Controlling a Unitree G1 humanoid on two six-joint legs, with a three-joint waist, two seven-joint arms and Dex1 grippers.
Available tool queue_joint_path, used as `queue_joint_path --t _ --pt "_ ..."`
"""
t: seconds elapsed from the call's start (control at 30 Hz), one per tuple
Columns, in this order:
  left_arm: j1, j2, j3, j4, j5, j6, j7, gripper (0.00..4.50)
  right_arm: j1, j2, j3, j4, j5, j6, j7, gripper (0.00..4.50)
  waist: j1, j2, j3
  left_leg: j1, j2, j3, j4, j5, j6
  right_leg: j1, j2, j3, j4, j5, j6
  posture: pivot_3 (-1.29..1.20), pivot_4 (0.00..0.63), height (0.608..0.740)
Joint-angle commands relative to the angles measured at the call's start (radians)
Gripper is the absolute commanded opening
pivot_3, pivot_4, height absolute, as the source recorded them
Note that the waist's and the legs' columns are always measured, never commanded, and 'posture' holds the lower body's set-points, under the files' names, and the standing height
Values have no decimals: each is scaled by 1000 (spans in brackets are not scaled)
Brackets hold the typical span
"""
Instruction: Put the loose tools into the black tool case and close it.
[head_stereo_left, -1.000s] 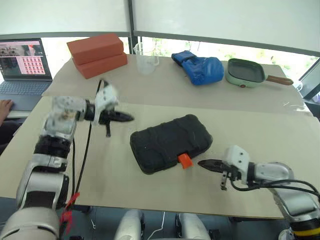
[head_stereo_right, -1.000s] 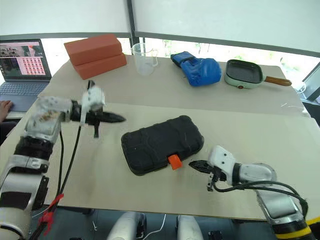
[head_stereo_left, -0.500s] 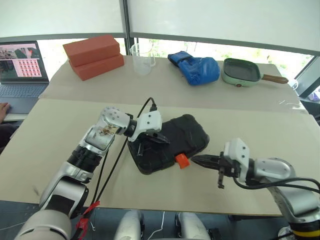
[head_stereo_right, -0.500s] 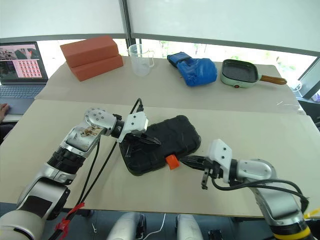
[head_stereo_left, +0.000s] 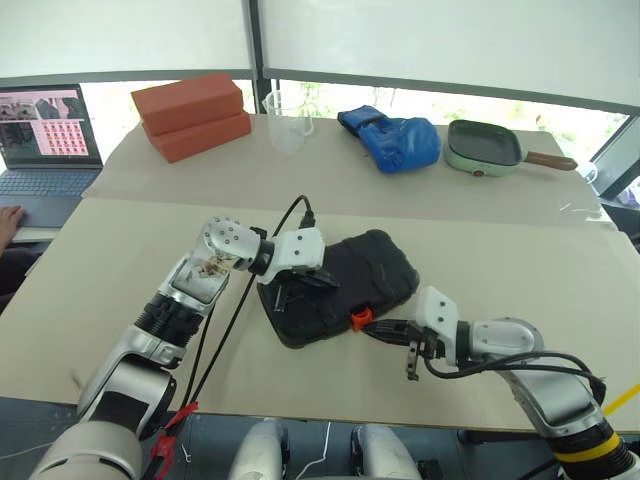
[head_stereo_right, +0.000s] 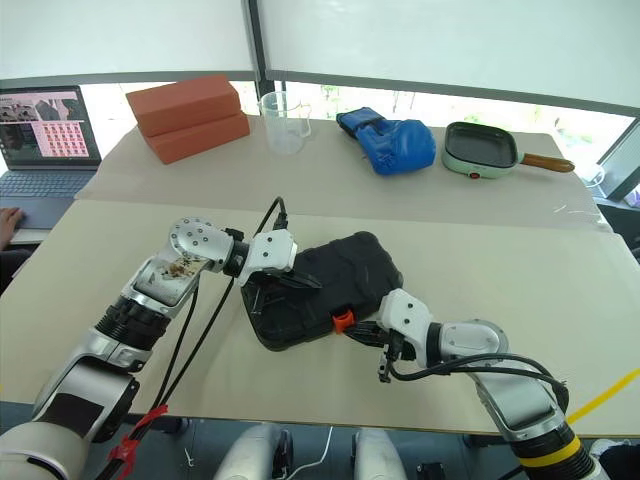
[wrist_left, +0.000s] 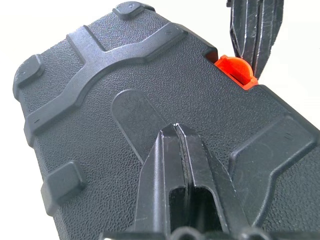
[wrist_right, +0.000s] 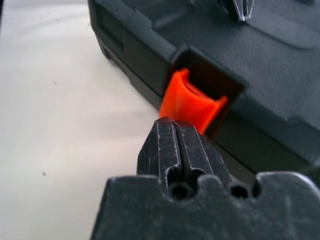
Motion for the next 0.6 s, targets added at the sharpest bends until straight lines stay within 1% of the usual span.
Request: queue_joint_path --t 0.03,0.2,0.27,0.43,0.6 --pt "21 9 -21 15 38 29 8 18 -12 25 -10 8 -19 -31 -32 0 -3 0 0 0 0 0 0 0 0 0 0 0 0 0 0 0 150 738" --pt "12 4 -18 18 33 31 10 18 12 3 -96 -80 113 24 31 0 -2 0 0 0 1 0 0 0 0 0 0 0 1 0 0 0 150 738" --pt "8 2 -16 25 34 23 11 18 14 -7 -124 -107 149 52 31 0 -2 0 0 0 1 0 0 0 0 0 0 0 1 0 0 0 150 738" --pt "-3 -8 -14 36 35 19 17 18 -1 2 -143 -122 184 87 3 0 -1 0 0 0 1 0 0 0 0 0 0 0 1 0 0 0 150 738" --pt "-10 -22 -19 40 38 16 21 18 -29 3 -101 -78 127 71 -14 0 0 0 0 0 1 0 0 0 0 0 0 0 0 0 0 0 150 738"
